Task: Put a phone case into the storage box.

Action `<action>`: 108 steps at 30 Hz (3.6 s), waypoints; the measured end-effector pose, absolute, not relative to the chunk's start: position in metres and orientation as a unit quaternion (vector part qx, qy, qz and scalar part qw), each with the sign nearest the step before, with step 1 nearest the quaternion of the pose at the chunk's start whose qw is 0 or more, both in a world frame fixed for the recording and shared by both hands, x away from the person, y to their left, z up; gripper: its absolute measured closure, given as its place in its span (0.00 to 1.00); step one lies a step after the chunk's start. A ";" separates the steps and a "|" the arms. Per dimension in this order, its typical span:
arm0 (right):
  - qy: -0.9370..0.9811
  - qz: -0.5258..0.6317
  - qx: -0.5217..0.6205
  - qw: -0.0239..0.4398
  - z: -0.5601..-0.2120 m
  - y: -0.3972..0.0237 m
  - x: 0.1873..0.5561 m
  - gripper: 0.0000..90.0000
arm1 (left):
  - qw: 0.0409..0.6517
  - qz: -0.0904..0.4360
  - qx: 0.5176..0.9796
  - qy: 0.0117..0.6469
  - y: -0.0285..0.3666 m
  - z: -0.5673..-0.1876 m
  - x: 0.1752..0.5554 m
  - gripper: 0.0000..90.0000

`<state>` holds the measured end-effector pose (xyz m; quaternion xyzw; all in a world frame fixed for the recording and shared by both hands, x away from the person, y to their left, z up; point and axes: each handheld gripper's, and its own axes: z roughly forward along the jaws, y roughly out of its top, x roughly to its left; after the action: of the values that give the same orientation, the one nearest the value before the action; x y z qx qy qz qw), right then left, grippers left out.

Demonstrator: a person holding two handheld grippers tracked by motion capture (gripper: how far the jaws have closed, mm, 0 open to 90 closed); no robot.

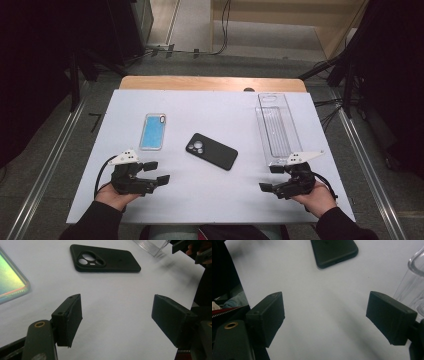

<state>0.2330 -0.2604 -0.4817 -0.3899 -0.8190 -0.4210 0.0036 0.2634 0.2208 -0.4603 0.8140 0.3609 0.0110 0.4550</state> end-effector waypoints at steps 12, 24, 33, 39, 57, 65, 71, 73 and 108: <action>-0.823 -0.414 -0.390 0.000 -0.482 -0.258 0.233 0.15 | 0.438 -0.002 0.825 0.357 0.219 -0.461 0.264 0.28; -0.823 -0.413 -0.389 -0.003 -0.481 -0.258 0.232 0.15 | 0.438 -0.005 0.826 0.355 0.219 -0.460 0.262 0.28; -0.825 -0.411 -0.388 -0.001 -0.482 -0.257 0.232 0.15 | 0.433 -0.014 0.822 0.371 0.220 -0.459 0.263 0.28; -0.824 -0.412 -0.389 -0.001 -0.482 -0.258 0.232 0.15 | 0.429 -0.007 0.816 0.387 0.220 -0.456 0.264 0.28; -0.823 -0.412 -0.391 -0.005 -0.481 -0.259 0.232 0.15 | 0.405 0.046 0.801 0.438 0.222 -0.451 0.273 0.00; -0.822 -0.414 -0.392 -0.005 -0.481 -0.260 0.232 0.15 | 0.399 0.065 0.798 0.448 0.219 -0.449 0.280 0.00; -0.821 -0.415 -0.392 -0.005 -0.481 -0.261 0.232 0.15 | 0.381 0.088 0.792 0.468 0.218 -0.446 0.290 0.00; -0.820 -0.416 -0.392 -0.004 -0.480 -0.261 0.232 0.15 | 0.383 0.087 0.789 0.472 0.218 -0.446 0.293 0.00; -0.820 -0.418 -0.391 -0.006 -0.480 -0.261 0.231 0.15 | 0.376 0.147 0.753 0.519 0.217 -0.438 0.347 0.00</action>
<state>0.2311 -0.2606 -0.4798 -0.3907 -0.8202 -0.4180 -0.0058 0.3474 0.2166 -0.4376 0.7533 0.5193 0.1470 0.3758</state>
